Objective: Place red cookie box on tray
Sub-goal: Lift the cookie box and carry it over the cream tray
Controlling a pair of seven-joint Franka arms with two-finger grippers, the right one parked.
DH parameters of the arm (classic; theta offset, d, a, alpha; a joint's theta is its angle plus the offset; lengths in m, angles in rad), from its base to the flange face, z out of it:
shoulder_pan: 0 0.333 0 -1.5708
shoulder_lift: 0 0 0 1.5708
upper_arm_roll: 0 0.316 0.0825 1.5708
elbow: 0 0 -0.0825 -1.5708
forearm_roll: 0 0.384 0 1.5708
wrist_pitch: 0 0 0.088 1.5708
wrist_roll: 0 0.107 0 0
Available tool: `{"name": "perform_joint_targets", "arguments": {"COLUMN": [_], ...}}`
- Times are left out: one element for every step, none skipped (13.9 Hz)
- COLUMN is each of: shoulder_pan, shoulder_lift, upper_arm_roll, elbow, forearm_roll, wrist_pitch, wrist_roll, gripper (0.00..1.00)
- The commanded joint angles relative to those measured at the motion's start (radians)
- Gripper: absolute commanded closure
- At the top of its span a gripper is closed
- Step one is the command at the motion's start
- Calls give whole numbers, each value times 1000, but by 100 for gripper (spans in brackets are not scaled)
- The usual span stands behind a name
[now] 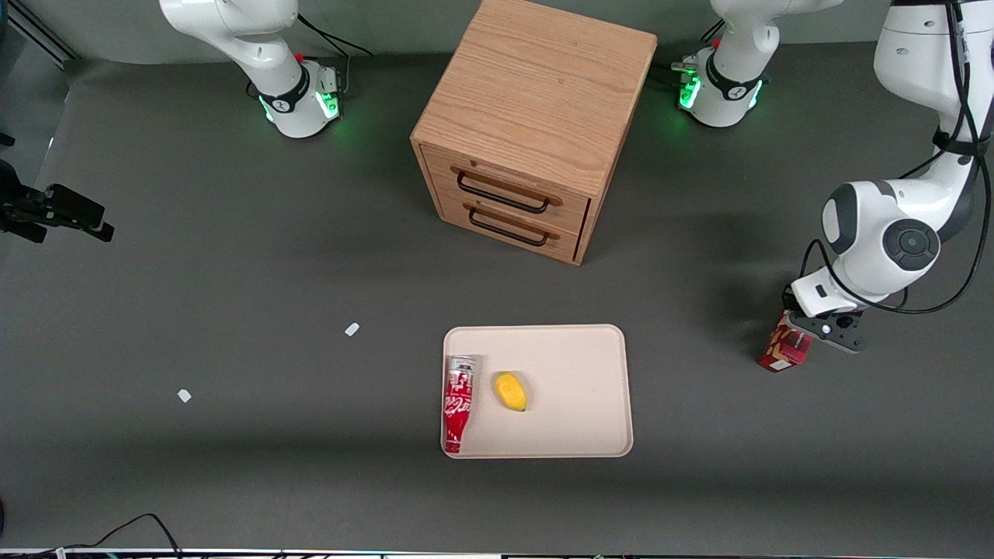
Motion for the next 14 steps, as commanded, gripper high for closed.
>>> {"name": "perform_joint_targets", "arguments": {"shoulder_pan": [-18, -19, -24, -31, -33, -38, -41, -56, -68, -68, -74, -99, -129, -156], "shoulder_lift": [-28, -39, -42, -42, -37, -30, -23, -19, -10, 9, 36, 68, 105, 146], "upper_arm_roll": [16, 16, 14, 13, 8, 7, 7, 5, -1, -34, -65, -81, -94, -120], "elbow": [21, 50, 112, 193, 282, 370, 442, 502, 574, 663, 756, 844, 921, 985], "forearm_roll": [-46, -48, -51, -51, -58, -98, -141, -164, -167, -169, -169, -170, -172, -172], "wrist_pitch": [-77, -115, -212, -320, -431, -531, -606, -664, -726, -799, -874, -940, -990, -1005], "wrist_roll": [-6, -8, -8, -10, -19, -39, -63, -118, -194, -270, -355, -452, -542, -644], "gripper": [100, 100, 100, 100, 100, 100, 100, 100, 100, 100, 100, 100, 100, 100]}}
